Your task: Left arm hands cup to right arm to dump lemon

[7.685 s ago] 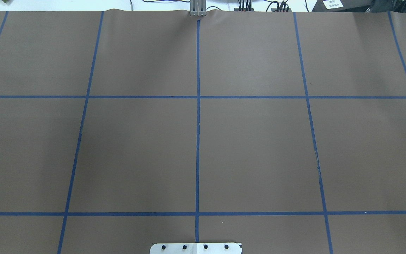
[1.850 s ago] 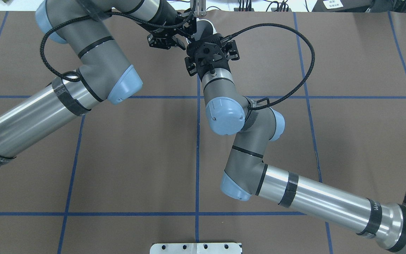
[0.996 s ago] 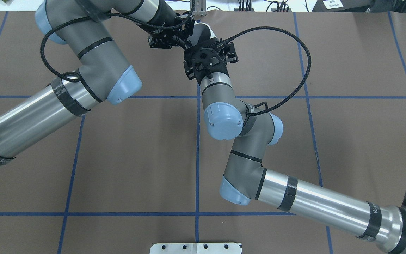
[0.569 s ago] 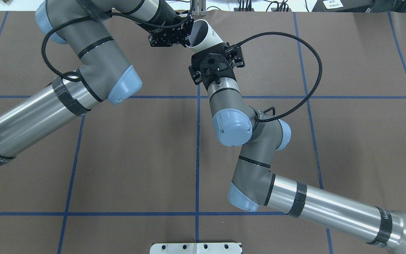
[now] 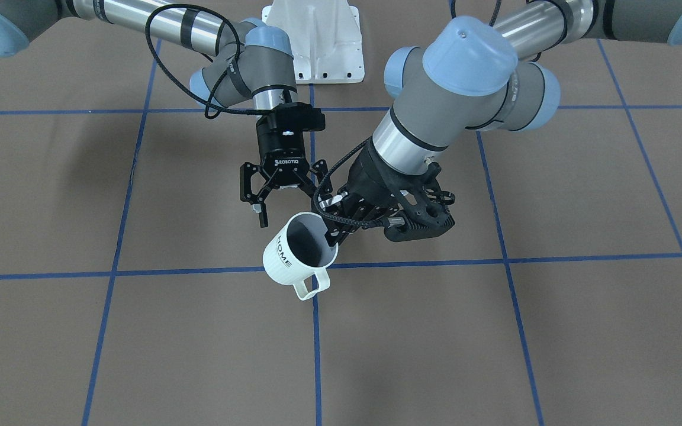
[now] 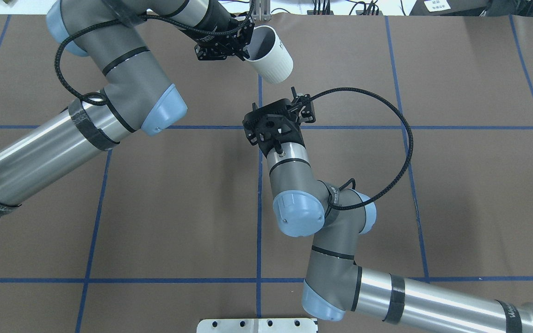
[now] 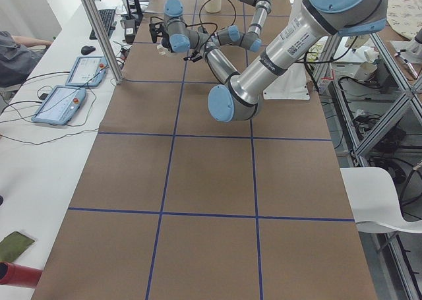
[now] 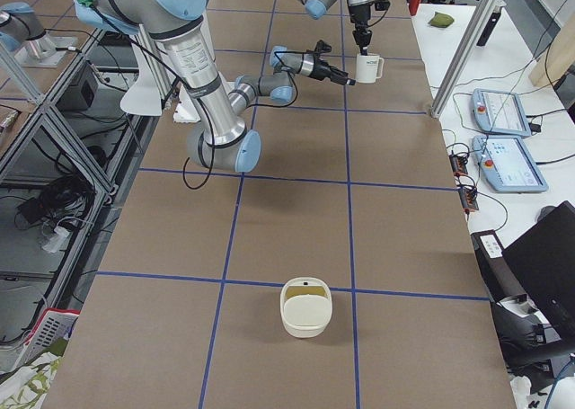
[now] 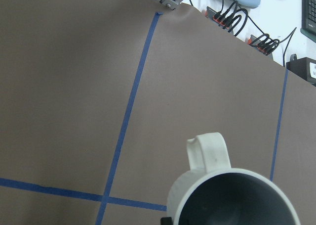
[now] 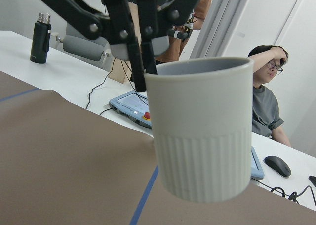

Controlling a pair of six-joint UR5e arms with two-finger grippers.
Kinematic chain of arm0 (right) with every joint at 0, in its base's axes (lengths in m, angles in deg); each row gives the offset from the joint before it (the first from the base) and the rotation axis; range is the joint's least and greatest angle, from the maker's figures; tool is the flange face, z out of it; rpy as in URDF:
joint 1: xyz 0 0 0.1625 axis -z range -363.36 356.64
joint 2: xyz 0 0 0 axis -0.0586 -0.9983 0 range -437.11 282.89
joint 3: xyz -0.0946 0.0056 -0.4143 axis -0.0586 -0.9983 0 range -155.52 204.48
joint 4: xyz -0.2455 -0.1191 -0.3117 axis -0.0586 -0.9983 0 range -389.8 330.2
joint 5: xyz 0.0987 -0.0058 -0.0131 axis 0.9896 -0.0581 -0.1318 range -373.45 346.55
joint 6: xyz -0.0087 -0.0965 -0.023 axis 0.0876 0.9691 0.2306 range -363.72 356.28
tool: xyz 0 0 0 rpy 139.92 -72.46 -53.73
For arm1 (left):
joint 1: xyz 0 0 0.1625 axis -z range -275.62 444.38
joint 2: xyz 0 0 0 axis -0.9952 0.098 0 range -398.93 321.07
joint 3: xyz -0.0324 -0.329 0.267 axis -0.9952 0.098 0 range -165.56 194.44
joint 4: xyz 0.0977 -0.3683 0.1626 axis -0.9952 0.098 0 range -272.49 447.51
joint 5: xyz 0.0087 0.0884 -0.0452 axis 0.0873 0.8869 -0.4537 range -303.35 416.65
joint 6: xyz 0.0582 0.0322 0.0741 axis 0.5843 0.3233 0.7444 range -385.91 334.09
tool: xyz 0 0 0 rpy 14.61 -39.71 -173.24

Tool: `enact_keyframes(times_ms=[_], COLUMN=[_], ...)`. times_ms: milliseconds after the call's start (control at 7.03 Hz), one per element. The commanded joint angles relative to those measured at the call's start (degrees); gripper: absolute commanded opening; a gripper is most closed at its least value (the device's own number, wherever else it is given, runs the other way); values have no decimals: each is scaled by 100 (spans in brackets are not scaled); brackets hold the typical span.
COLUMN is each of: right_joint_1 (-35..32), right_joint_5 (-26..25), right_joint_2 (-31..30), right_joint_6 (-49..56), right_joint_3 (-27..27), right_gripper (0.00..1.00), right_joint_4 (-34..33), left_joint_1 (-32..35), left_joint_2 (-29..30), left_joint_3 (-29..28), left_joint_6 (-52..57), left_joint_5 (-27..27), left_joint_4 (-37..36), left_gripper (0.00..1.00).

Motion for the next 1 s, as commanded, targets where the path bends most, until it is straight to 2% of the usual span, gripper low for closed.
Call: enact_keyframes(times_ms=[0,285,712,854], right_joint_1=[250,216,-677,-1098], right_joint_5=[-18,524,2078,2753], right_joint_2=[-626,-900,-1234,-1279], right_joint_6=[153,93,-680,-968], right_joint_3=[1174,1714,1734,1751], right_gripper=[99,99,99,99], right_joint_4=[-4,-4,-56,-387], left_joint_1=[12,12,29,29], left_joint_2=[1,-8,-43,-69], left_joint_3=[-5,-5,22,30], left_joint_6=[-2,7,-2,-2], left_joint_5=[7,7,15,102], left_joint_4=[8,17,17,17], left_gripper=[0,0,0,0])
